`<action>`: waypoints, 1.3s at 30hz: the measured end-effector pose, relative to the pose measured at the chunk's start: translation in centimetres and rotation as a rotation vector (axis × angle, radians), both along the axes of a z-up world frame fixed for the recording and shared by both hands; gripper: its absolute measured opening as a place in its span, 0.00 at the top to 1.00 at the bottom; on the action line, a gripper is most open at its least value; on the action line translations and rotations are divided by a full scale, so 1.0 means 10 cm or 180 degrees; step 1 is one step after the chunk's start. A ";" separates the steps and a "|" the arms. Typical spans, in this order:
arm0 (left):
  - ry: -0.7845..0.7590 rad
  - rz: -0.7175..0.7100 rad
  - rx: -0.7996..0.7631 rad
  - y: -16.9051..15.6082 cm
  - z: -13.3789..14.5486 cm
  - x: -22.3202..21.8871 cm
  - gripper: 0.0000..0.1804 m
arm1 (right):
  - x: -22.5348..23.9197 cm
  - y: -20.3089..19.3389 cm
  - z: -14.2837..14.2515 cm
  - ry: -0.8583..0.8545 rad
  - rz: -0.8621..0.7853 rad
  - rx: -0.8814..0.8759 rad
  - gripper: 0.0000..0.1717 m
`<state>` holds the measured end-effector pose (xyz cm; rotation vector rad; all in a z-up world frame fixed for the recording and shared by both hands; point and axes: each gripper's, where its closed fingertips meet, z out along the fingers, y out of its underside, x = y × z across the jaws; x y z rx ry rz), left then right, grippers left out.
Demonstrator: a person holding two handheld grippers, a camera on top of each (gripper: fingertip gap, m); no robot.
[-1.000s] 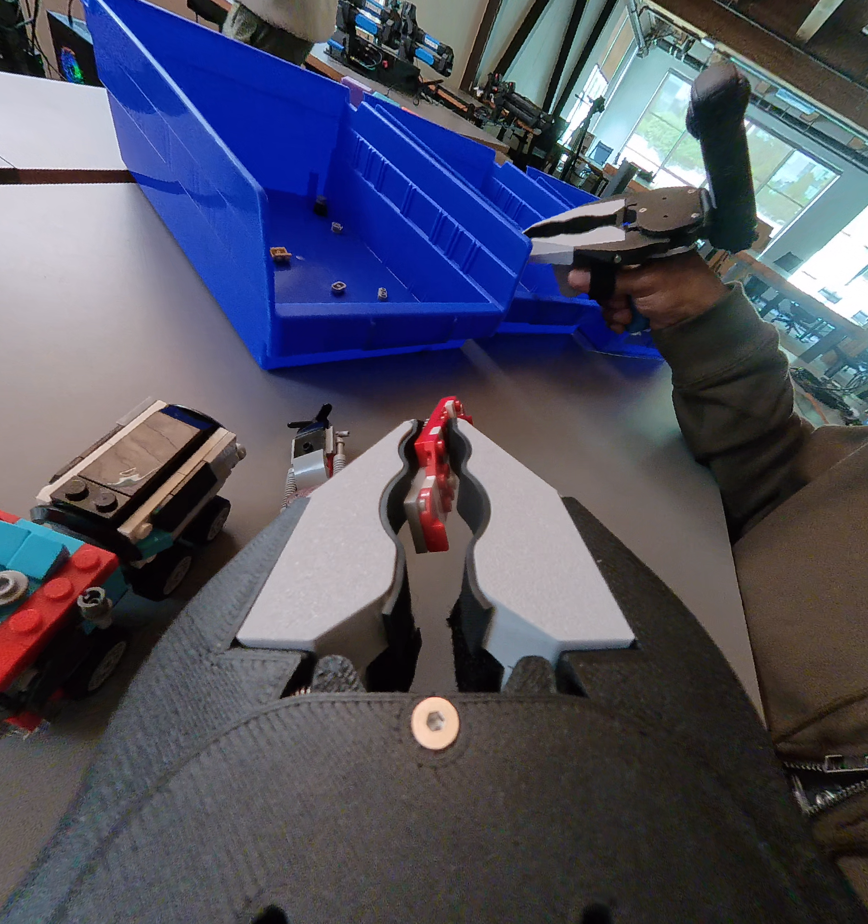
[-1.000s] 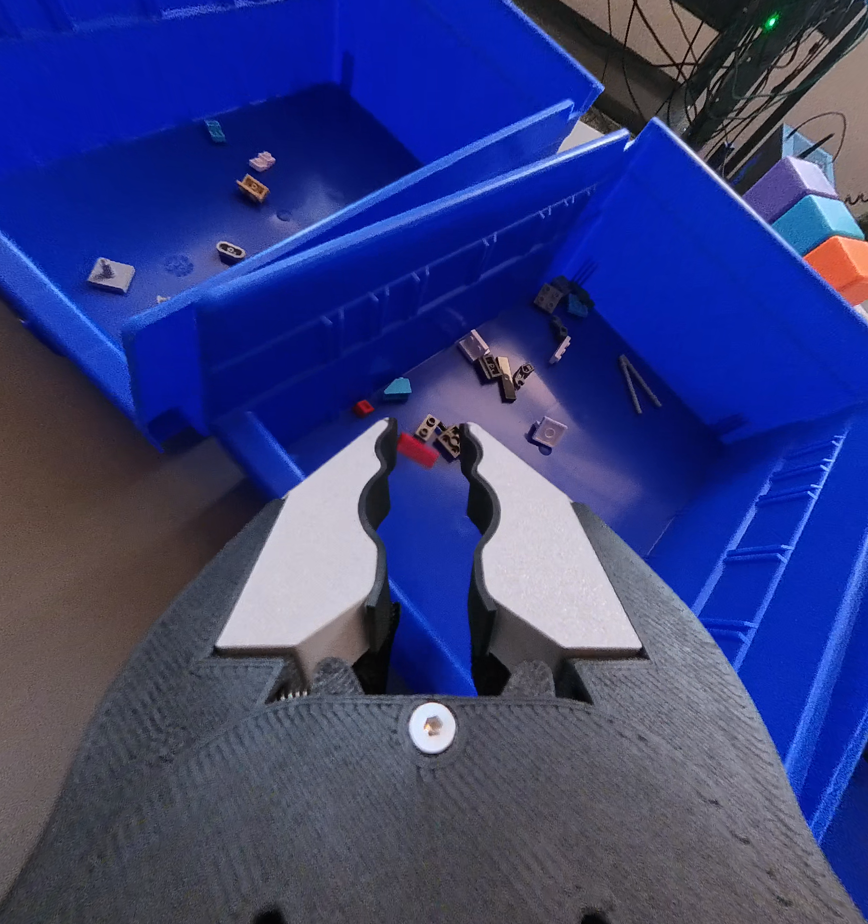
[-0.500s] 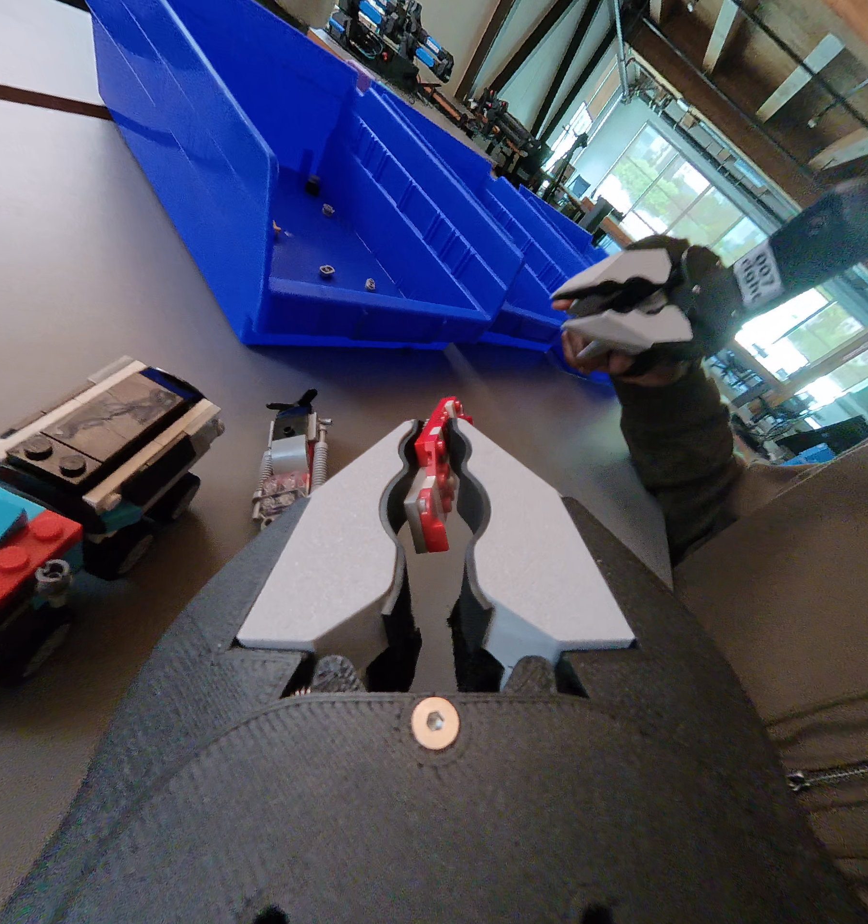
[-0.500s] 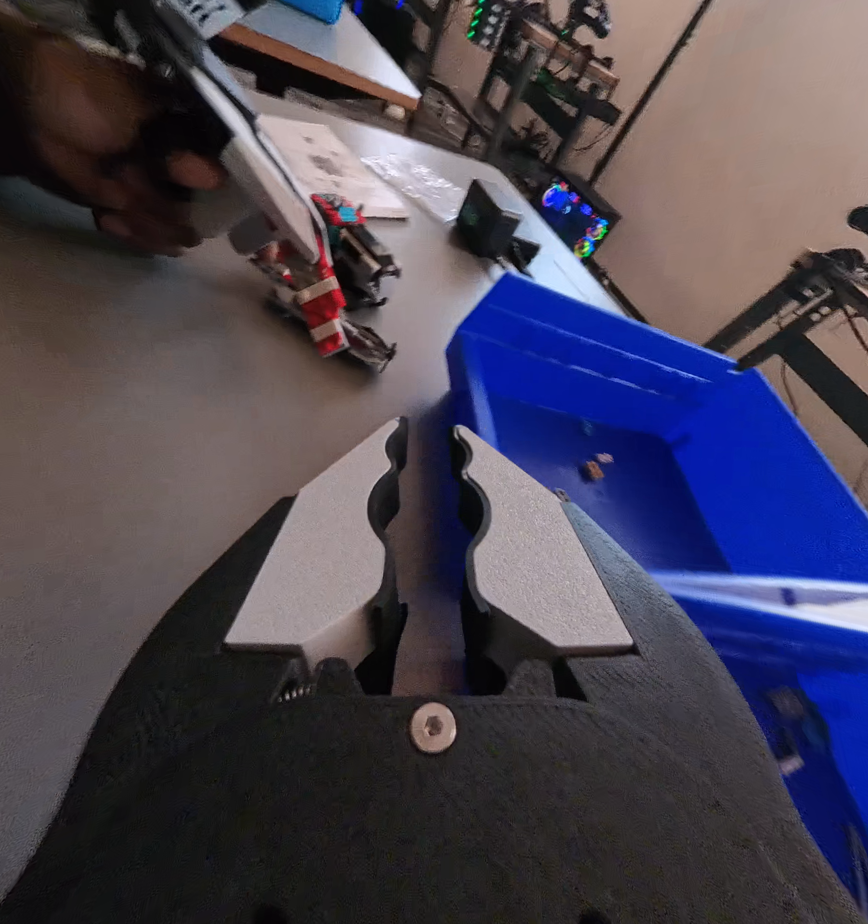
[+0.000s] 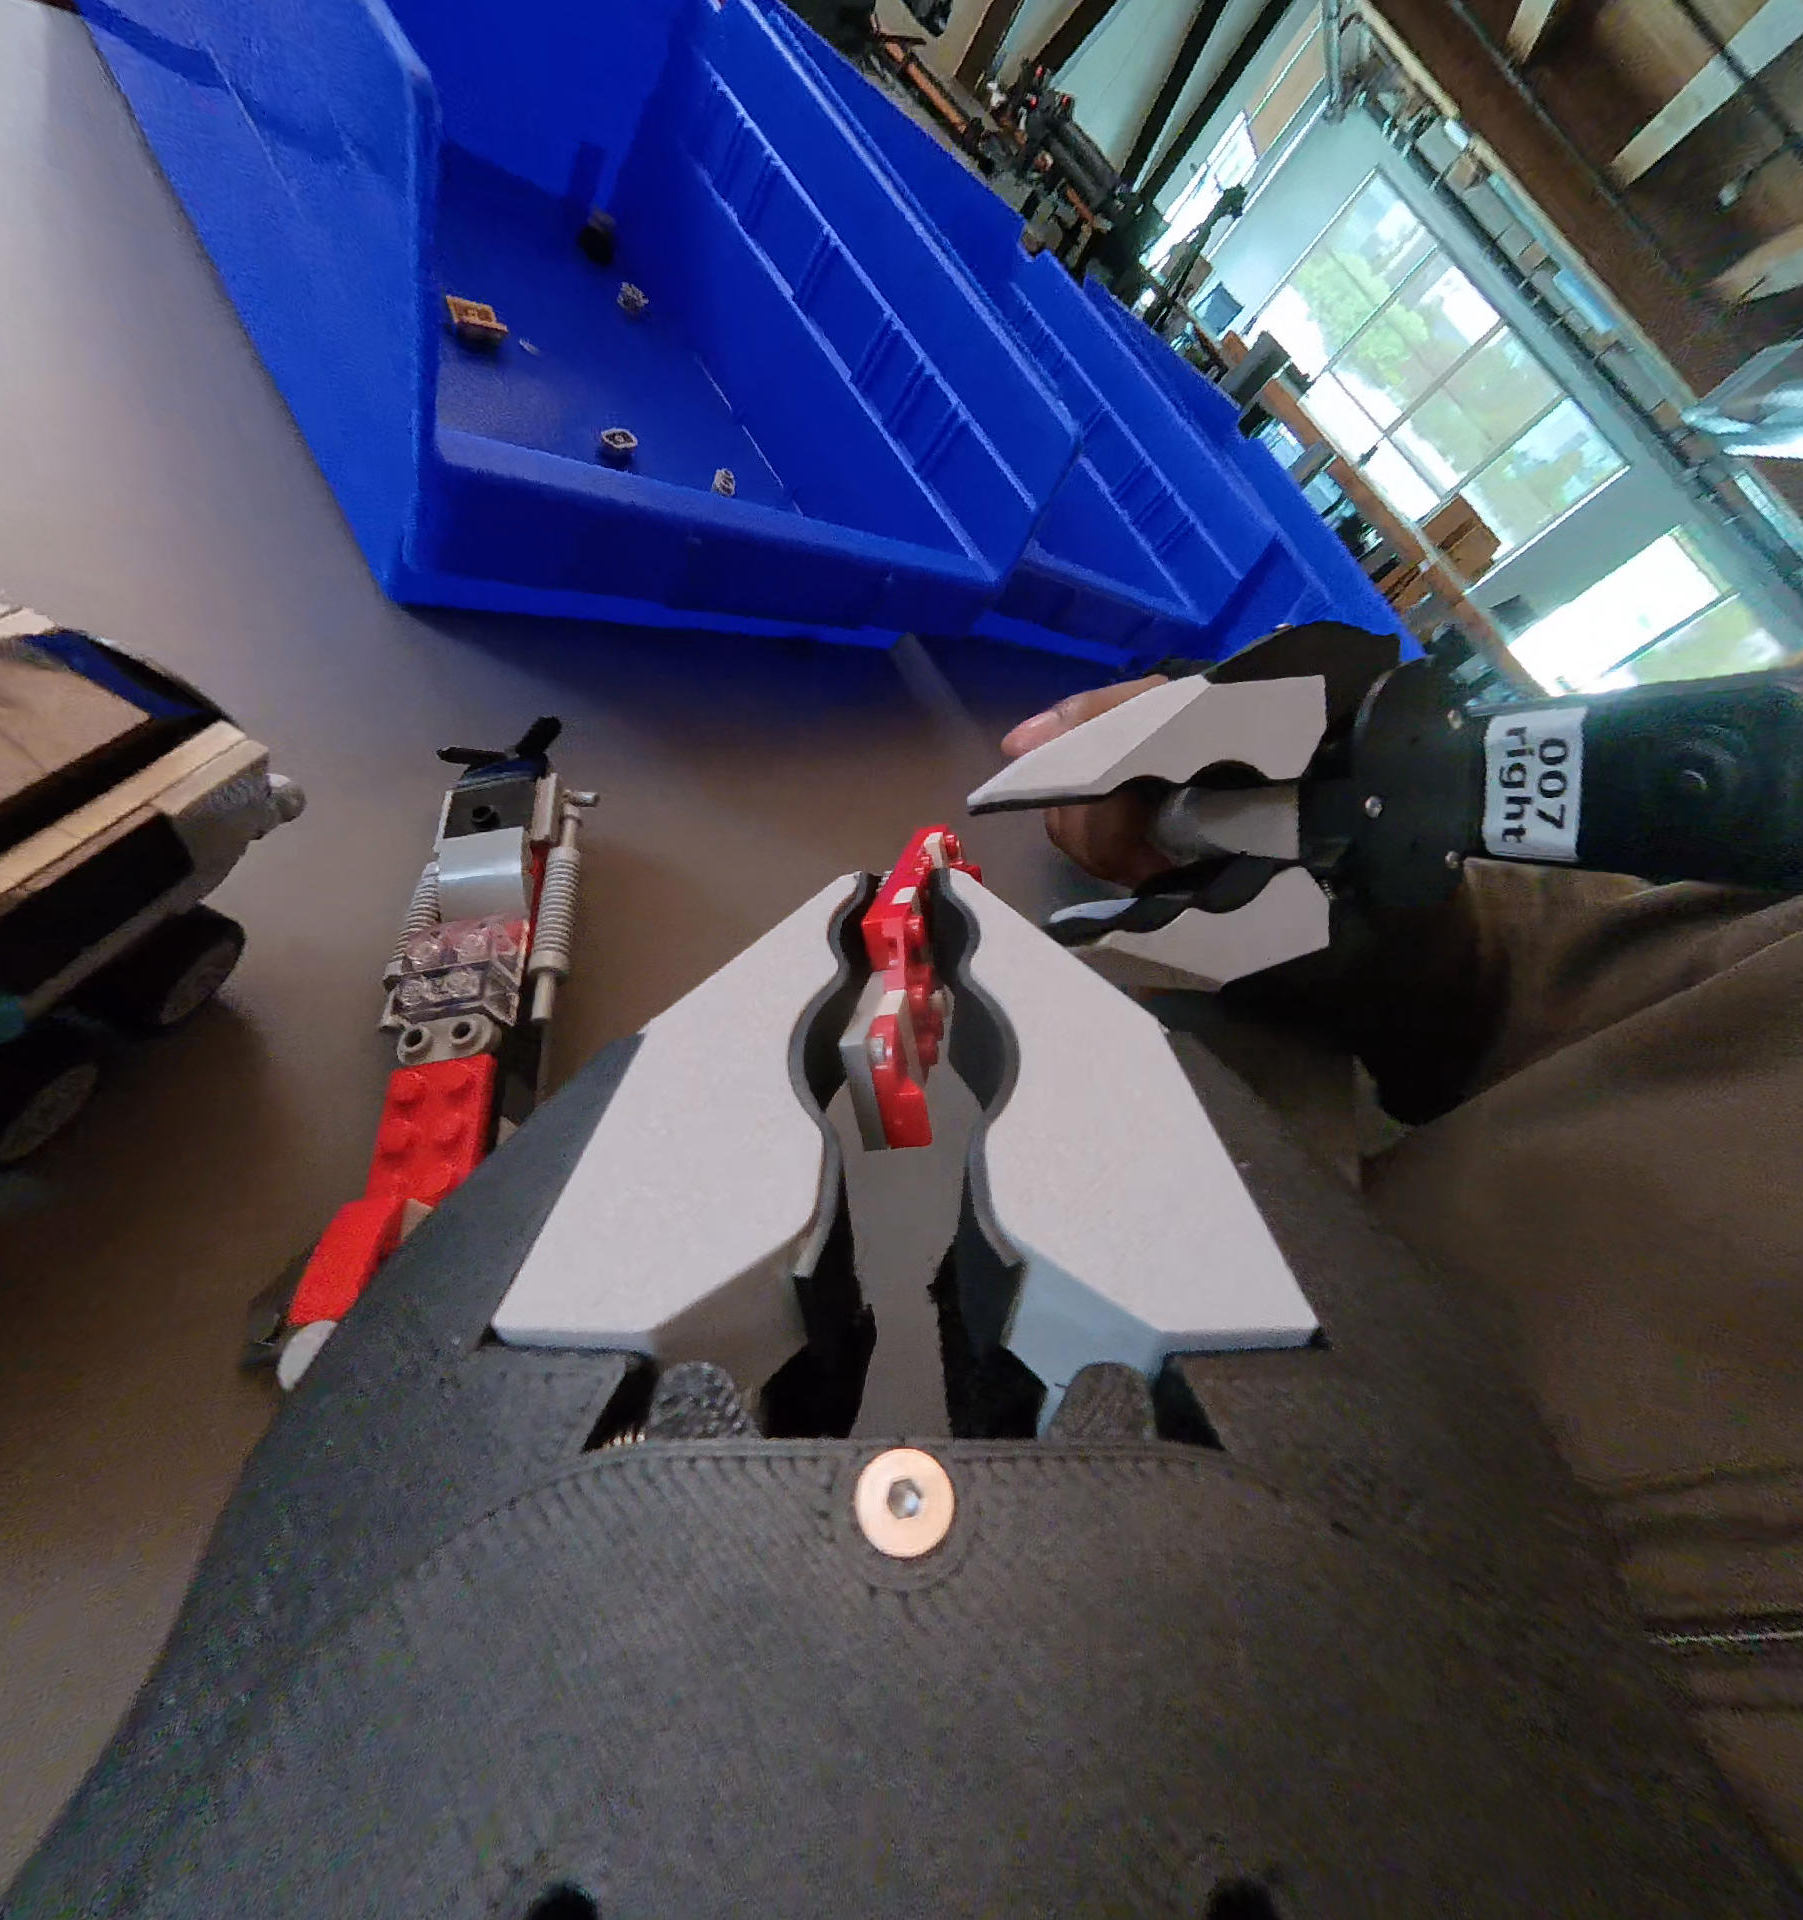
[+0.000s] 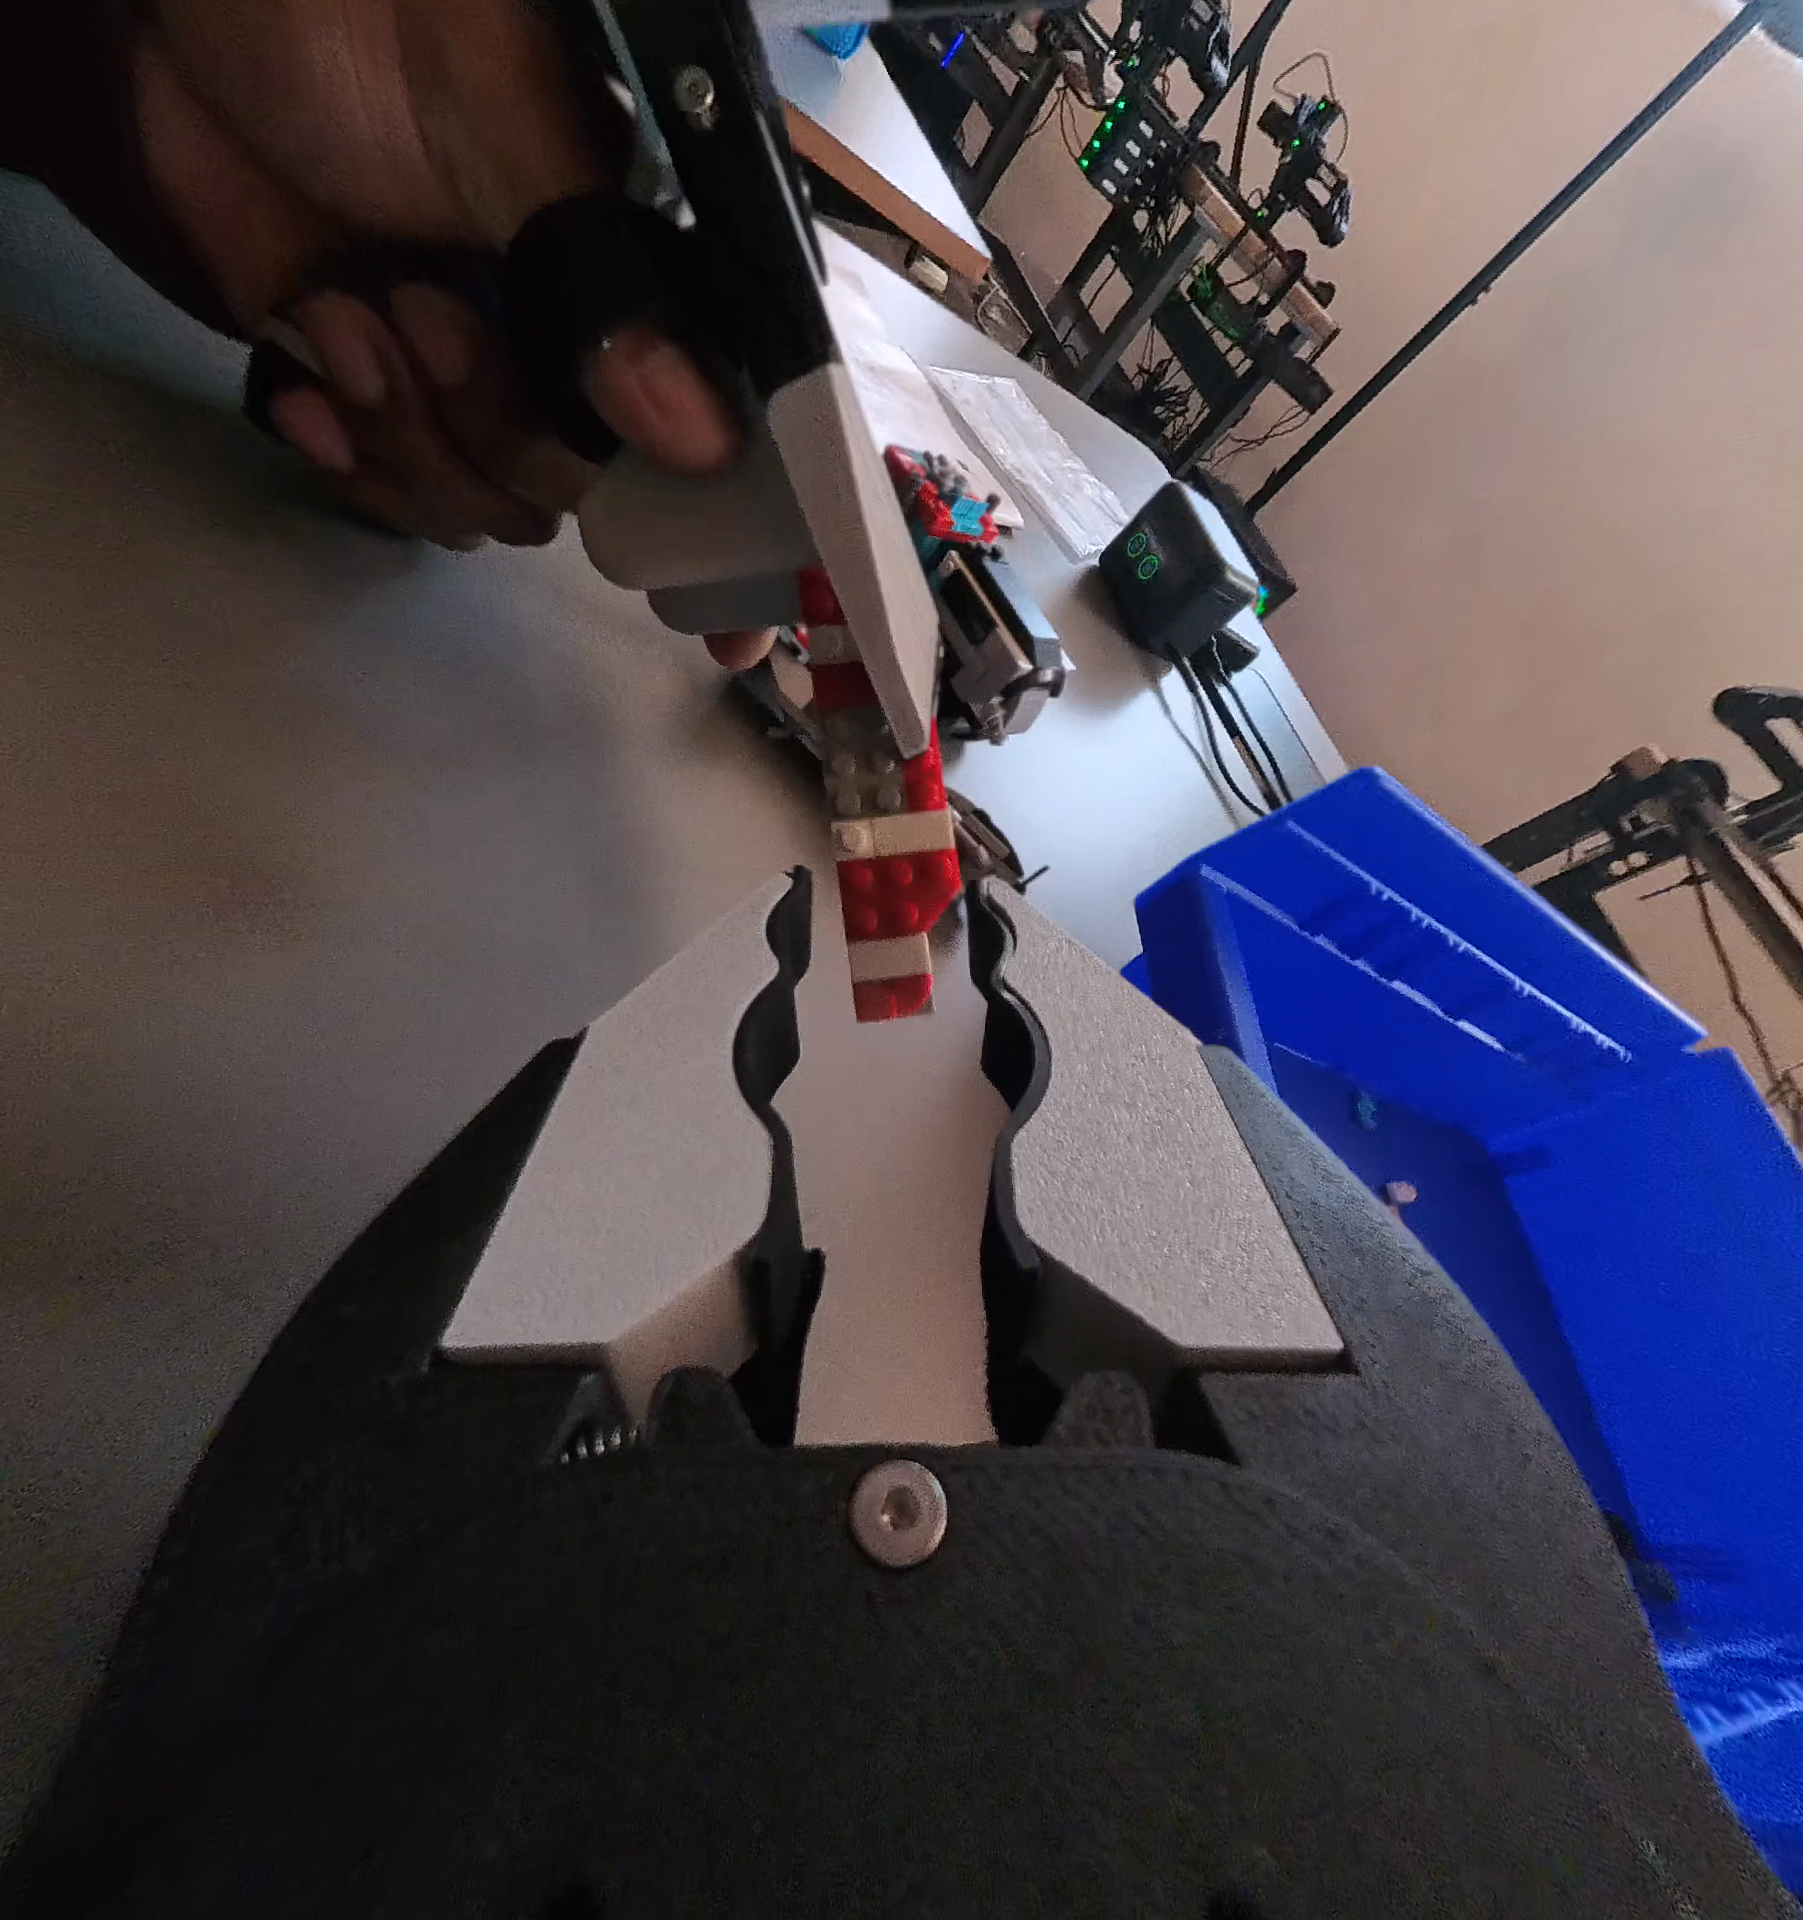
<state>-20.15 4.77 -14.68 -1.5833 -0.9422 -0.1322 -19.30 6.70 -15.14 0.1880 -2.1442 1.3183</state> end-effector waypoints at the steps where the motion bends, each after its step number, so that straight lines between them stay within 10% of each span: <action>1: 0.0048 0.0003 -0.0055 0.01 0.00 0.01 0.94 | 0.01 -0.03 -0.02 0.0069 -0.0005 0.0037 0.82; 17: 0.0250 0.0019 -0.0355 0.04 -0.04 0.04 0.94 | -0.04 -0.15 -0.09 0.0594 -0.0082 0.0242 0.86; 39: -0.0581 -0.0140 0.0516 -0.06 0.08 -0.01 0.81 | -0.08 -0.04 0.05 0.0437 -0.0080 -0.0011 0.86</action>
